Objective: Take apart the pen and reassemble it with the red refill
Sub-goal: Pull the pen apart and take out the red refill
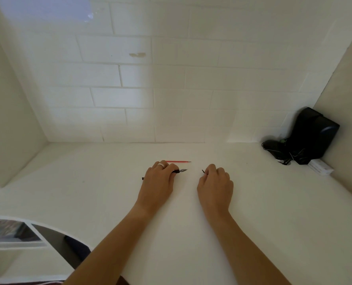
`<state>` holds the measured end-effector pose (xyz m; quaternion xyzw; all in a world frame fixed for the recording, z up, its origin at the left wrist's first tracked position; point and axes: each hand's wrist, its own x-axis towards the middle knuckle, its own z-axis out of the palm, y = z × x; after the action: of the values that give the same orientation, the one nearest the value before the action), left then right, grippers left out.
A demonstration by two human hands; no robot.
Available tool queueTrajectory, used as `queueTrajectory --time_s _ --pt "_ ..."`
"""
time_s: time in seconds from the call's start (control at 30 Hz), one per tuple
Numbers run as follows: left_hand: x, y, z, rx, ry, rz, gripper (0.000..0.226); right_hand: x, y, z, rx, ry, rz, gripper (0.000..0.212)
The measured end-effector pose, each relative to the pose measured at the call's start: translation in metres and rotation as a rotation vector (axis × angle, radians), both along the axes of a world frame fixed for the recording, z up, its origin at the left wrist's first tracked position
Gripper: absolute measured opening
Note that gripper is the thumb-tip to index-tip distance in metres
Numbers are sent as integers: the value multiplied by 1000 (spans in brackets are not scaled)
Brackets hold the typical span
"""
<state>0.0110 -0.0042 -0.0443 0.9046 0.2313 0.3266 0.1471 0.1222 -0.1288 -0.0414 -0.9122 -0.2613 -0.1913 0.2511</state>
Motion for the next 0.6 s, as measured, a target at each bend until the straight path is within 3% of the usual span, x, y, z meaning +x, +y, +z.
queueTrajectory --time_s 0.23,0.43,0.6 --pt "-1 -3 2 -4 -19 -4 17 2 -1 1 56 -12 -19 9" --pt "-2 -4 5 26 -55 -51 15 4 10 2 123 -86 412 28" --pt "-3 -5 8 48 -73 -77 17 12 12 -3 95 20 542 27"
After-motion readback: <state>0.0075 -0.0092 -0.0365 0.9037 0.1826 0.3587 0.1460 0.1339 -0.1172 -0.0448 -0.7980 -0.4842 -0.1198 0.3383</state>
